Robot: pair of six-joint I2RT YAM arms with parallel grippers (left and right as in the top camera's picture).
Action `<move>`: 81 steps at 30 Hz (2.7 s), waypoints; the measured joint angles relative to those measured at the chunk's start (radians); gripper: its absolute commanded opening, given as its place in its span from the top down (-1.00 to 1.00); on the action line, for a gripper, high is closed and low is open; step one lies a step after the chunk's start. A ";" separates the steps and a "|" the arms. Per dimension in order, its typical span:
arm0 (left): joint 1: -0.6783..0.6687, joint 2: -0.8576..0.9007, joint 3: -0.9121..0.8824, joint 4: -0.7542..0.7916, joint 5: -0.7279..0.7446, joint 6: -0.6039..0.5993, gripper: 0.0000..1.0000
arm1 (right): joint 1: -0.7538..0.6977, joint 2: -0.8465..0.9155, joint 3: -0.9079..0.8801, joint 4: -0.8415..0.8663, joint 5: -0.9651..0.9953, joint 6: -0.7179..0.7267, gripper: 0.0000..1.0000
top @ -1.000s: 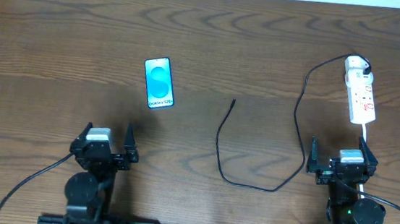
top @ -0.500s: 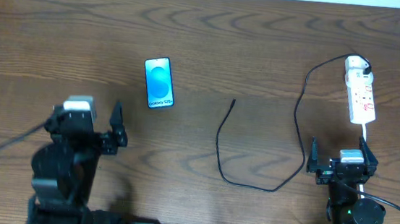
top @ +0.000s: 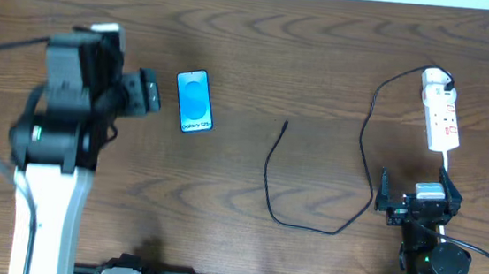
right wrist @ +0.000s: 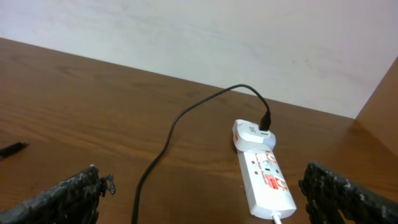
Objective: Plug charger to phone and switch on socket
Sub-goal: 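Move the left gripper forward over the Galaxy S25+ phone, then lower the left gripper and grip the phone's bottom edge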
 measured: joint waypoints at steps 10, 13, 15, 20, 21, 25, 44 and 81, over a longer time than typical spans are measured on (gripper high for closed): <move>0.000 0.345 0.140 -0.067 0.082 -0.019 -0.80 | 0.000 0.000 0.000 0.000 0.000 0.000 -0.99; 0.000 0.395 0.140 -0.068 0.097 -0.019 -0.80 | 0.000 0.000 0.000 0.000 0.000 0.000 -0.99; 0.000 0.418 0.140 -0.074 0.100 -0.019 -0.54 | 0.000 0.000 0.000 0.000 0.000 0.000 -0.99; 0.000 0.435 0.140 -0.090 0.105 -0.023 -0.64 | 0.000 0.000 0.000 0.000 0.000 0.000 -0.99; 0.000 0.435 0.140 -0.090 0.110 -0.021 -1.00 | 0.000 0.000 0.000 0.000 0.000 0.000 -0.99; 0.000 0.435 0.140 -0.113 0.143 -0.030 -0.97 | 0.000 0.000 0.000 0.000 0.000 0.000 -0.99; -0.090 0.710 0.343 -0.153 0.064 -0.179 -0.96 | 0.000 0.000 0.000 0.000 0.000 0.000 -0.98; -0.162 0.951 0.343 -0.020 -0.024 -0.214 -0.96 | 0.000 0.000 0.000 0.000 0.000 0.000 -0.99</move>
